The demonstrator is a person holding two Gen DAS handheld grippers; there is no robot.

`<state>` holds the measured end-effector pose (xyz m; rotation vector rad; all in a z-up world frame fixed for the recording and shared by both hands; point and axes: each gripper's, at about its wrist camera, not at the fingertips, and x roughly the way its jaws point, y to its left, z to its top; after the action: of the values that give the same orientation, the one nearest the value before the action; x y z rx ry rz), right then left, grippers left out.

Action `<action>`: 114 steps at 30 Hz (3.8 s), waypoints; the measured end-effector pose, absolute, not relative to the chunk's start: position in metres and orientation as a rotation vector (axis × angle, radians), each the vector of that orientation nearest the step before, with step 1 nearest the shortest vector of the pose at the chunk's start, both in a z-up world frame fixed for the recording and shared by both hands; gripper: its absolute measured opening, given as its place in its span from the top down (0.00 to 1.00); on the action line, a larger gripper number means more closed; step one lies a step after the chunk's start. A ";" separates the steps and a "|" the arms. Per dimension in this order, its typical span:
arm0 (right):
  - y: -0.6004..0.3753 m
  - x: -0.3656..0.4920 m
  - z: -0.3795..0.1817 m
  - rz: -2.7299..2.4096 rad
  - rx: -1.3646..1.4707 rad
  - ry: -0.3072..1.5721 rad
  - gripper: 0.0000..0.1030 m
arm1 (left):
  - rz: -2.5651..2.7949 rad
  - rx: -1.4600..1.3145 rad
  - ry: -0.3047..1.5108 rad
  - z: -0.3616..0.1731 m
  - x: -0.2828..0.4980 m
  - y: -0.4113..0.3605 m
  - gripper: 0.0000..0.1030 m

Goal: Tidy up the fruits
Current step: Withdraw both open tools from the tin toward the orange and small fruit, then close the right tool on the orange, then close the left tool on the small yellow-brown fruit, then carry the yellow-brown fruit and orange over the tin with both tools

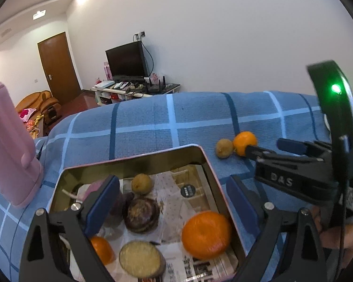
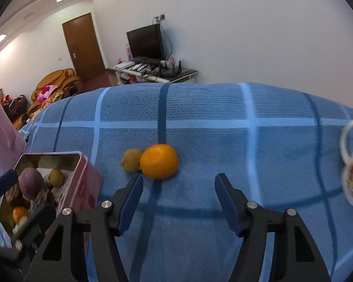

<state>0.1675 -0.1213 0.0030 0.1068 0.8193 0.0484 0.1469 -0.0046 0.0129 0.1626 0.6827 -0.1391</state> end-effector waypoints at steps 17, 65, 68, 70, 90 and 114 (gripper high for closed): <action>-0.180 0.147 0.001 -0.018 0.196 0.796 0.59 | -0.198 0.161 0.713 0.028 0.172 -0.060 0.29; -0.237 0.105 0.016 -0.169 0.258 0.675 0.59 | -0.332 -0.068 0.797 -0.014 0.170 -0.118 0.71; -0.236 0.099 0.020 -0.180 0.245 0.646 0.59 | -0.368 -0.073 0.740 -0.006 0.145 -0.109 0.71; -0.235 0.095 0.024 -0.184 0.236 0.621 0.59 | -0.385 -0.085 0.724 -0.004 0.135 -0.103 0.71; -0.204 0.025 0.044 -0.263 0.110 0.490 0.59 | -0.365 -0.033 0.615 0.013 0.092 -0.073 0.71; -0.175 -0.035 0.051 -0.318 0.076 0.418 0.59 | -0.334 0.020 0.538 0.019 0.054 -0.051 0.71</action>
<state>-0.0350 -0.1749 0.0511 0.0761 0.4177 -0.3180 0.0536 -0.0511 0.0193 0.0196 0.5375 -0.3345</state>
